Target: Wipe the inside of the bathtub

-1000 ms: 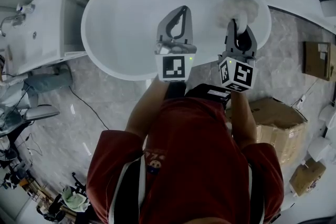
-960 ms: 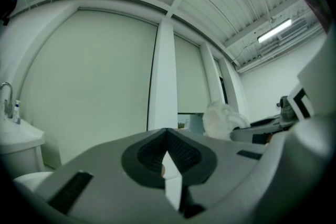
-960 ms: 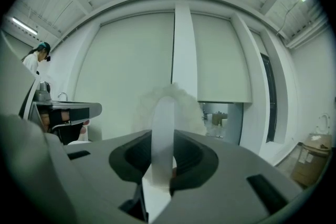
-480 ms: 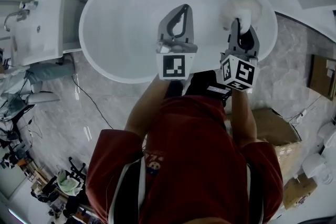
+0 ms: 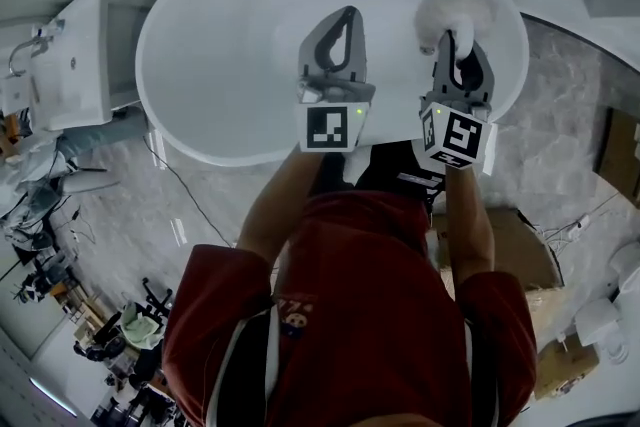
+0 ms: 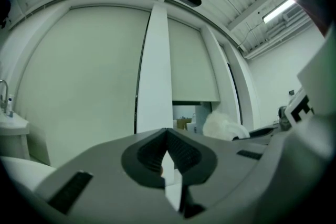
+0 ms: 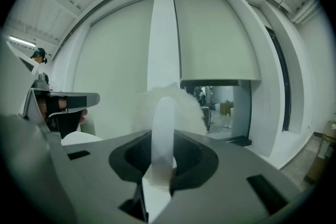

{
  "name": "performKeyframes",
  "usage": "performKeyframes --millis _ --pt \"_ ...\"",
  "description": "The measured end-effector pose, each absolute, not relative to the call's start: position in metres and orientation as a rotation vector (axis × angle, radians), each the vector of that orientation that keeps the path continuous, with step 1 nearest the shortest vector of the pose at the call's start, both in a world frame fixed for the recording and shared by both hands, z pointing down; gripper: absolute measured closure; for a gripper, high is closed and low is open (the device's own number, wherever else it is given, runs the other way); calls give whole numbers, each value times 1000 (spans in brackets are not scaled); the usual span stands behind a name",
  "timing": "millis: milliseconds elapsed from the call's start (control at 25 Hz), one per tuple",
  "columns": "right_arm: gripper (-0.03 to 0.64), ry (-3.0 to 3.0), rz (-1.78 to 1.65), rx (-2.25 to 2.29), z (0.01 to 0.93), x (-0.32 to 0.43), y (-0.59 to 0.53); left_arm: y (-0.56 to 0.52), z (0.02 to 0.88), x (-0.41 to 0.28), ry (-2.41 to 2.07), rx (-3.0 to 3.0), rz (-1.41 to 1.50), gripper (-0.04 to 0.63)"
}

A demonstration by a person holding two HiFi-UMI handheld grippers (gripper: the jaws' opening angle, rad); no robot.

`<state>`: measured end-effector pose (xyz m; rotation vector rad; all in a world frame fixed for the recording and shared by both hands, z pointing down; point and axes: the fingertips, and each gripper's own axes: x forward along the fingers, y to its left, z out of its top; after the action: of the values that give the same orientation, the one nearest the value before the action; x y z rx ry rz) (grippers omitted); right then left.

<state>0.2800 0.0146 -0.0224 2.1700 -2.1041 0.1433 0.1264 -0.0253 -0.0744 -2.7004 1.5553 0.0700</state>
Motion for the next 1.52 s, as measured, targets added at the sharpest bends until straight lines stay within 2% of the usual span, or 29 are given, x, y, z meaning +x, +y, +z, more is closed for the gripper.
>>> performKeyframes --millis 480,1160,1520 --pt "526 -2042 285 2132 136 363 -34 -67 63 218 1615 -2746 -79 580" --pt "526 -1817 403 2118 401 375 -103 -120 306 215 1704 -2851 -140 580" --pt "525 -1707 496 2063 533 399 -116 -144 398 232 1699 -2881 -142 580"
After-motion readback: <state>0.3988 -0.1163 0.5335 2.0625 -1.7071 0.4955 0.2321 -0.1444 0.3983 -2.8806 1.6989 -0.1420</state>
